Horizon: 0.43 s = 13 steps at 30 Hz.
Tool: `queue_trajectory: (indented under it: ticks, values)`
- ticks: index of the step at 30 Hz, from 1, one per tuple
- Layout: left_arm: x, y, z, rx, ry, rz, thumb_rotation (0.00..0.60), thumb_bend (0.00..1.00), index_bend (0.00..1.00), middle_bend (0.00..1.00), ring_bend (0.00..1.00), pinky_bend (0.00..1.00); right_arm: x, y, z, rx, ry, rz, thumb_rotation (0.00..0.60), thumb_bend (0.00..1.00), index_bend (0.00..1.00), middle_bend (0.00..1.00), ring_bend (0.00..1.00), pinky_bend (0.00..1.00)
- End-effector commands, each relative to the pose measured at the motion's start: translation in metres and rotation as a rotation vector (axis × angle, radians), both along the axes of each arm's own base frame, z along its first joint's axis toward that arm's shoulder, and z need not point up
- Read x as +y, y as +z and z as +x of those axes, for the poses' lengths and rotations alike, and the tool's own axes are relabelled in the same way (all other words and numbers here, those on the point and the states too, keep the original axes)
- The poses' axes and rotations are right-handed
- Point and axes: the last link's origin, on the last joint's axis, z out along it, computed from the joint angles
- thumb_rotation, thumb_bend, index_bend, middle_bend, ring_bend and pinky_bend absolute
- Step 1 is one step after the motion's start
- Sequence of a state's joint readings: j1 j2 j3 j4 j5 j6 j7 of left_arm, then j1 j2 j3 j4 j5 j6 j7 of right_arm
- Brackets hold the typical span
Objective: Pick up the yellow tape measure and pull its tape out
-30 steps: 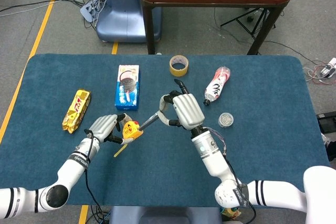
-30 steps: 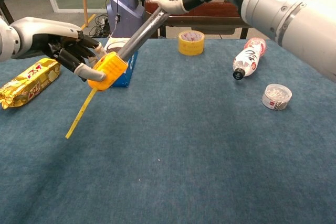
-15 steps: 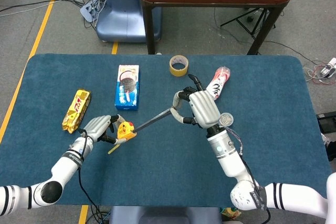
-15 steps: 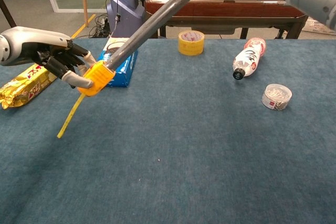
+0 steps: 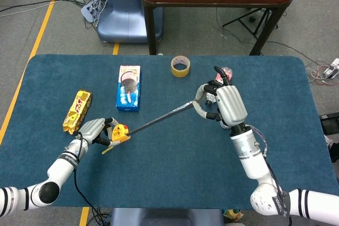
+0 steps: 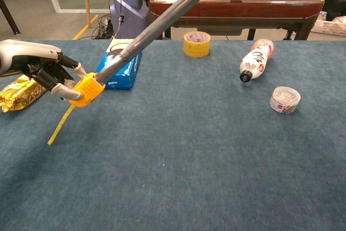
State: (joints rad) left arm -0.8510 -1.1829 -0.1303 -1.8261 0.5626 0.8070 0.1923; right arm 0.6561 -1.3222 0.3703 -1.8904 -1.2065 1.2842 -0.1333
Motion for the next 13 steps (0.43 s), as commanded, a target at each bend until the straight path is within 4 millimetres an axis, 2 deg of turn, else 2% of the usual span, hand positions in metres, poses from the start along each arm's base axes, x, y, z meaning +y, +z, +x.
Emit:
queue_trajectory:
  ticks: [1, 6, 13]
  values:
    - [0.0, 0.0, -0.003, 0.004, 0.003, -0.004, 0.6, 0.2, 0.54, 0.58, 0.44, 0.27, 0.002, 0.011, -0.006, -0.003, -0.009, -0.024, 0.6, 0.77, 0.65, 0.62, 0.42, 0.0]
    - [0.0, -0.001, -0.007, 0.006, 0.011, -0.001, 0.6, 0.2, 0.54, 0.58, 0.44, 0.27, 0.005, 0.023, -0.014, -0.002, -0.026, -0.045, 0.6, 0.77, 0.65, 0.62, 0.42, 0.0]
    - [-0.001, -0.002, -0.005, 0.005, 0.008, 0.0, 0.6, 0.2, 0.54, 0.58, 0.44, 0.27, 0.007, 0.027, -0.017, -0.013, -0.027, -0.041, 0.6, 0.77, 0.65, 0.62, 0.42, 0.0]
